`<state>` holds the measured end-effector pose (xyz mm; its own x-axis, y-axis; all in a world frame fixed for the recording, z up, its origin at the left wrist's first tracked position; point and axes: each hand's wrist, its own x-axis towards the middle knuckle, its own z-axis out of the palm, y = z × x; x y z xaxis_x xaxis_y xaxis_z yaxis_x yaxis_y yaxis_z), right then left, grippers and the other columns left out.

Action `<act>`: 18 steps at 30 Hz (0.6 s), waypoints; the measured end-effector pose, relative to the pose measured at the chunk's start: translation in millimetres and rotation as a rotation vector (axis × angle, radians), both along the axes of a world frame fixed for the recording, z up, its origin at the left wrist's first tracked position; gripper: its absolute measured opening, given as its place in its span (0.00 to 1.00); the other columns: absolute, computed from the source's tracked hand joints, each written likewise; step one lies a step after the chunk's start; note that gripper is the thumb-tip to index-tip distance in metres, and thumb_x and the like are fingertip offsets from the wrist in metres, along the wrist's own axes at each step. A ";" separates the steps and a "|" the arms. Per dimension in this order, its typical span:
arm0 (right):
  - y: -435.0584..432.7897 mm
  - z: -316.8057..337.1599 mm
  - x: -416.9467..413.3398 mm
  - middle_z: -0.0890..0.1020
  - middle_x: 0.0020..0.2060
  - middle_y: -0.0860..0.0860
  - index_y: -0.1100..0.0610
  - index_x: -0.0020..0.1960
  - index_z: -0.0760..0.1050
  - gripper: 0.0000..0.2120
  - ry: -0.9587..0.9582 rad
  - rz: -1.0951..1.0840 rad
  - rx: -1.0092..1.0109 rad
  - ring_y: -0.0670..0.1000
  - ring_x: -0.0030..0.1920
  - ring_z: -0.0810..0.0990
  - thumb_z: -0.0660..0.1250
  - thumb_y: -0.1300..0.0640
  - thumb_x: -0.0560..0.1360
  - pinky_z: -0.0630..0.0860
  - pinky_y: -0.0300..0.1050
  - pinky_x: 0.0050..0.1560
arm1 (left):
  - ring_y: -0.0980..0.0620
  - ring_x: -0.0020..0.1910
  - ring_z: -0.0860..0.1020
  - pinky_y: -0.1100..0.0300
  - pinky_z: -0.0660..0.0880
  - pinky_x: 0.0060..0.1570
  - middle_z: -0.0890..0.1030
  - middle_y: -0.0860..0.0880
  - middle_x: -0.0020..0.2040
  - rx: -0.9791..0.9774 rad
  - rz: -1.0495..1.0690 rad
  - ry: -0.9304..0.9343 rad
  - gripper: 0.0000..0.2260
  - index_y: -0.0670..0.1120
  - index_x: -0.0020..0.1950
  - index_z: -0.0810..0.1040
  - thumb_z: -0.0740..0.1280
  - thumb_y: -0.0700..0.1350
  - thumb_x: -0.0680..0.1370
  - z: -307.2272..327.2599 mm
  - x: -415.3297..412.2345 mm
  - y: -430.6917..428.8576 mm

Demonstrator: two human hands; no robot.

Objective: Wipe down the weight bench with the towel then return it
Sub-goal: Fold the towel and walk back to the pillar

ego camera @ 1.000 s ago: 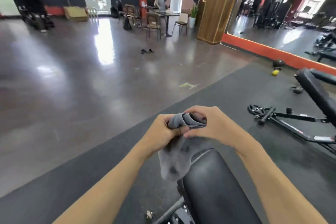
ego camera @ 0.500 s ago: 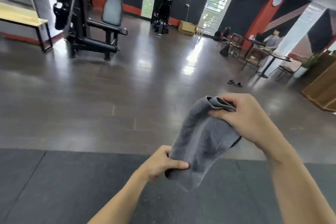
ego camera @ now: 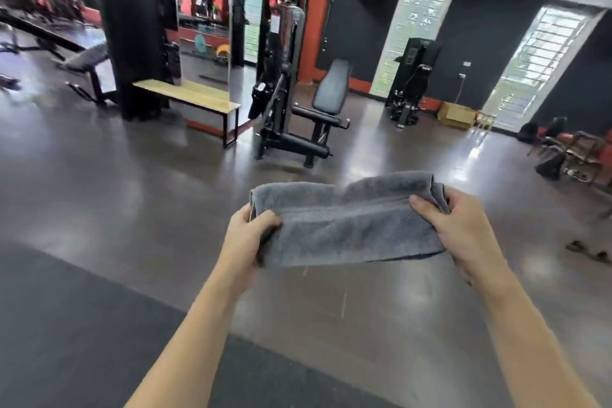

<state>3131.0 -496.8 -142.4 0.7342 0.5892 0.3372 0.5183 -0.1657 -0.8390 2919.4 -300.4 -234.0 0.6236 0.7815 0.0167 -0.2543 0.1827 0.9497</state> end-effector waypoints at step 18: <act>578.2 -60.0 -57.0 0.83 0.36 0.46 0.52 0.43 0.81 0.05 0.145 0.781 0.034 0.36 0.34 0.78 0.71 0.57 0.79 0.72 0.29 0.34 | 0.60 0.37 0.81 0.66 0.78 0.38 0.85 0.56 0.38 0.351 0.955 0.308 0.06 0.45 0.44 0.84 0.72 0.45 0.79 25.1 -135.4 374.4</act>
